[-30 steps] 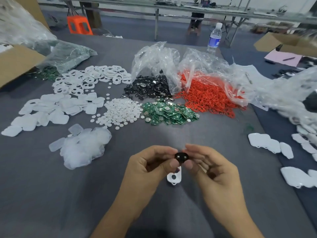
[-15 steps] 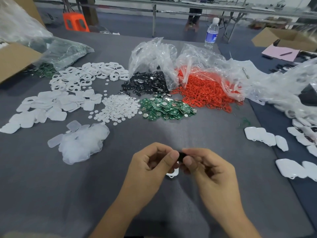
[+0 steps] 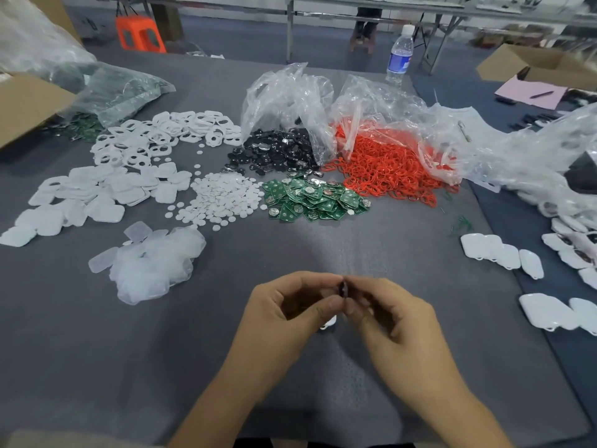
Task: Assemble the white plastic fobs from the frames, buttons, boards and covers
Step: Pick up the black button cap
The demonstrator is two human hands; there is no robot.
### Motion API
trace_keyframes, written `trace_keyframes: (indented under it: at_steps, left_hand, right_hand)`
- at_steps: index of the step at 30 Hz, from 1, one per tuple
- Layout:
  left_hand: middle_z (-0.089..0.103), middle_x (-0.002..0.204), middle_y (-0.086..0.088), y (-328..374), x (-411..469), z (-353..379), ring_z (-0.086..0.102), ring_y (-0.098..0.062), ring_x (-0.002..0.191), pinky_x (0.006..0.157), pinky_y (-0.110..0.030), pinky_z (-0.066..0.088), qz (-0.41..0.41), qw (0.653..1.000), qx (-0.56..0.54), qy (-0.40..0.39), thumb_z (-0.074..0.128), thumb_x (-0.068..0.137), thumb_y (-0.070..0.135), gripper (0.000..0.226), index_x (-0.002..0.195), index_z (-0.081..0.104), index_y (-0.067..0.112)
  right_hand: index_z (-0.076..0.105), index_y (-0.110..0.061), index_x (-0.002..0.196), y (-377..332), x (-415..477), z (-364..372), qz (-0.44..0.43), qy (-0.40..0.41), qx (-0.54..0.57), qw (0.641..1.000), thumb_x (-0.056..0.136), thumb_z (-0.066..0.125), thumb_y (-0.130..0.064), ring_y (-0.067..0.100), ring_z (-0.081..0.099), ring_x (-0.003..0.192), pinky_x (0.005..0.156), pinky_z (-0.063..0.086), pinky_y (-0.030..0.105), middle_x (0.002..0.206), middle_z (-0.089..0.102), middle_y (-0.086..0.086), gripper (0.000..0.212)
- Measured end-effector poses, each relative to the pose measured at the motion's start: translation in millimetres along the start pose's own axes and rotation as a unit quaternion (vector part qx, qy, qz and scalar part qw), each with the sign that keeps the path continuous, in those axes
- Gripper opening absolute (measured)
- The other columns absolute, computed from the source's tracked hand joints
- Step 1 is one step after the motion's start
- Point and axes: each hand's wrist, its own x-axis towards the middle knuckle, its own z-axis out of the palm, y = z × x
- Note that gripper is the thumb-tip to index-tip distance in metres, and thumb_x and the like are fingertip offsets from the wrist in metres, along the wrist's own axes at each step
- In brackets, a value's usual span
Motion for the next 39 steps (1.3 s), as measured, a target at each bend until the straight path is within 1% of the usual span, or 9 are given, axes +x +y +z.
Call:
trace_keyframes:
  at_steps: [4,7,13,22,24,26,30,34,39]
  left_hand:
    - [0.077,0.097,-0.009,-0.6,0.9,2.2,0.076,-0.025,0.088,0.075,-0.034,0.063,0.032,0.999,0.019,0.02,0.085,0.074,0.012,0.023,0.096,0.083,0.018]
    - [0.078,0.097,-0.007,-0.6,0.5,0.8,0.077,-0.029,0.089,0.079,-0.049,0.063,0.047,0.998,0.034,-0.002,0.089,0.075,0.018,0.024,0.098,0.082,0.022]
    - [0.078,0.096,0.003,0.0,3.2,-5.1,0.075,-0.017,0.09,0.079,-0.024,0.059,0.099,0.99,0.097,0.005,0.087,0.076,0.021,0.027,0.099,0.077,0.031]
    - [0.079,0.096,0.003,-11.1,6.3,0.7,0.076,-0.015,0.092,0.078,-0.022,0.058,0.115,0.991,0.074,0.0,0.086,0.077,0.018,0.026,0.098,0.077,0.031]
    - [0.078,0.099,0.008,-20.0,10.5,-4.5,0.075,-0.014,0.092,0.079,-0.02,0.057,0.114,0.987,0.117,0.003,0.085,0.08,0.018,0.032,0.103,0.075,0.037]
    - [0.072,0.109,0.019,-33.2,17.3,-15.8,0.068,-0.007,0.101,0.082,-0.014,0.05,0.102,0.963,0.247,0.041,0.089,0.079,0.026,0.043,0.113,0.07,0.044]
    - [0.047,0.133,0.029,-55.1,24.7,-30.5,0.034,0.005,0.128,0.105,-0.019,0.028,0.074,0.87,0.487,-0.013,0.081,0.066,0.069,0.082,0.138,0.055,0.041]
    - [0.046,0.136,0.026,-67.4,26.8,-31.0,0.032,-0.002,0.132,0.1,-0.026,0.022,0.087,0.849,0.52,-0.013,0.065,0.063,0.085,0.08,0.131,0.061,0.042]
    - [0.048,0.134,0.026,-71.7,27.5,-33.1,0.033,0.0,0.13,0.099,-0.023,0.022,0.109,0.849,0.518,0.002,0.066,0.064,0.084,0.073,0.125,0.066,0.043]
  right_hand:
    - [0.074,-0.02,0.11,-2.6,-1.7,4.6,0.056,-0.054,0.23,0.97,0.095,0.059,0.003,0.015,0.074,0.088,0.075,0.056,0.021,0.098,0.078,0.004,0.03]
    - [0.072,-0.014,0.111,-0.8,-3.8,6.0,0.075,-0.037,0.307,0.948,0.092,0.061,0.003,0.019,0.074,0.086,0.074,0.057,0.022,0.097,0.077,0.013,0.028]
    - [0.07,-0.01,0.12,5.8,-8.0,7.2,0.084,-0.048,0.389,0.916,0.09,0.064,-0.006,0.025,0.072,0.1,0.083,0.056,0.025,0.109,0.074,0.02,0.03]
    - [0.075,-0.007,0.11,10.7,-12.4,20.5,0.154,0.047,0.473,0.866,0.077,0.07,-0.014,0.023,0.072,0.099,0.082,0.057,0.023,0.112,0.073,0.021,0.034]
    - [0.075,-0.007,0.109,14.7,-9.3,18.9,0.14,0.059,0.444,0.883,0.08,0.069,-0.016,0.023,0.072,0.1,0.083,0.056,0.024,0.111,0.074,0.018,0.031]
    - [0.076,-0.014,0.106,21.4,-3.6,12.5,0.114,0.062,0.365,0.922,0.084,0.068,-0.016,0.018,0.072,0.098,0.082,0.055,0.02,0.108,0.076,0.01,0.024]
    - [0.074,-0.03,0.101,38.4,12.8,0.6,0.065,0.026,0.044,0.997,0.088,0.075,-0.012,0.005,0.069,0.085,0.079,0.049,0.011,0.093,0.074,-0.011,0.022]
    - [0.072,-0.028,0.105,46.4,26.9,6.4,-0.021,-0.076,-0.205,0.976,0.088,0.075,-0.016,-0.001,0.063,0.085,0.079,0.048,0.011,0.09,0.065,-0.018,0.021]
    - [0.074,-0.021,0.112,40.9,37.3,15.4,-0.071,-0.146,-0.248,0.955,0.092,0.068,-0.011,0.003,0.058,0.092,0.083,0.045,0.013,0.103,0.062,-0.01,0.023]
